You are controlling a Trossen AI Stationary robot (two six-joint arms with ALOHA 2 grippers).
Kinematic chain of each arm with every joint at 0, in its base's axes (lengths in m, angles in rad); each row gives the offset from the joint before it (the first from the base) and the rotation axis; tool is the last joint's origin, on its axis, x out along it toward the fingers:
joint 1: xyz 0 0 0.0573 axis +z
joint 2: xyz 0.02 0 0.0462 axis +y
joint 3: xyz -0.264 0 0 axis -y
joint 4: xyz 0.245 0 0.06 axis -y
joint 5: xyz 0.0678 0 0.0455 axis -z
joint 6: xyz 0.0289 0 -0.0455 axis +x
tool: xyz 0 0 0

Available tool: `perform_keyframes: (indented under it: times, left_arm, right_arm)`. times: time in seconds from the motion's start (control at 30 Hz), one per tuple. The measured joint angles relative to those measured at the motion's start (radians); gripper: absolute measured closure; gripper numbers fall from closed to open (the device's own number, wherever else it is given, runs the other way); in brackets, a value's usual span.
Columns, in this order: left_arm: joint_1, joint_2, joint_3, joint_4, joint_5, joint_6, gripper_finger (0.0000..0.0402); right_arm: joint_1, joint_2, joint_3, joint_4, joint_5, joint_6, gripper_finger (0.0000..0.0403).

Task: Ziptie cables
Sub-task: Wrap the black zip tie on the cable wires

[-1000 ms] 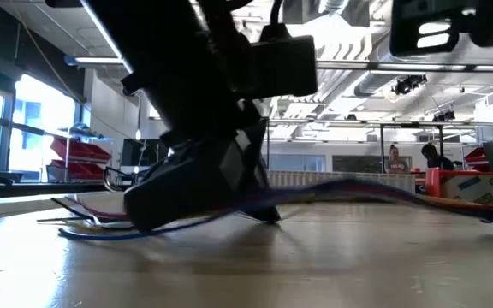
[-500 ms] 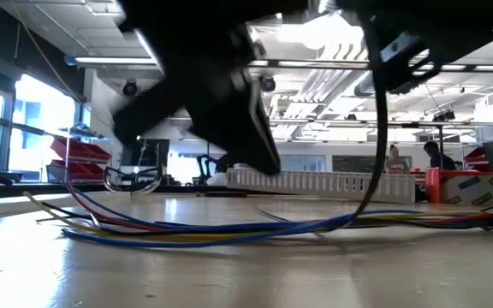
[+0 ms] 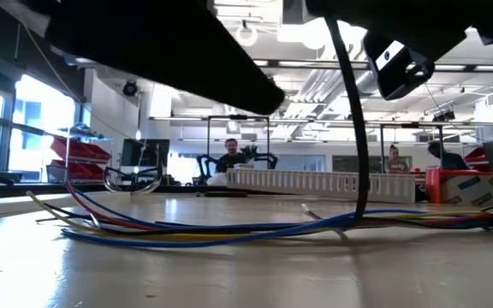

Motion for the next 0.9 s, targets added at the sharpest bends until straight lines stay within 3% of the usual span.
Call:
perform_keyframes:
  times: [0.17, 0.3, 0.4, 0.5, 0.73, 0.9]
  left_arm:
    - [-0.011, 0.019, -0.171, 0.501, -0.079, 0.003, 0.0334]
    - [0.007, 0.064, -0.216, 0.748, -0.014, 0.095, 0.0334]
    - [0.031, 0.094, -0.208, 0.791, 0.106, 0.113, 0.0334]
    - [0.045, 0.116, -0.193, 0.792, 0.157, 0.112, 0.0334]
    - [0.036, 0.115, -0.180, 0.810, 0.057, 0.123, 0.0334]
    - [0.022, 0.114, -0.177, 0.812, 0.048, 0.122, 0.0343]
  right_arm:
    - [0.009, 0.000, 0.000, 0.002, 0.026, 0.003, 0.0403]
    - [0.011, 0.000, 0.000, 0.003, 0.039, 0.001, 0.0403]
    - [0.011, 0.000, -0.001, 0.006, 0.040, 0.004, 0.0403]
    - [0.014, 0.000, -0.001, 0.005, 0.046, 0.004, 0.0403]
    - [0.022, 0.000, -0.001, 0.001, 0.068, 0.004, 0.0403]
    - [0.043, 0.000, -0.001, -0.005, 0.117, -0.004, 0.0403]
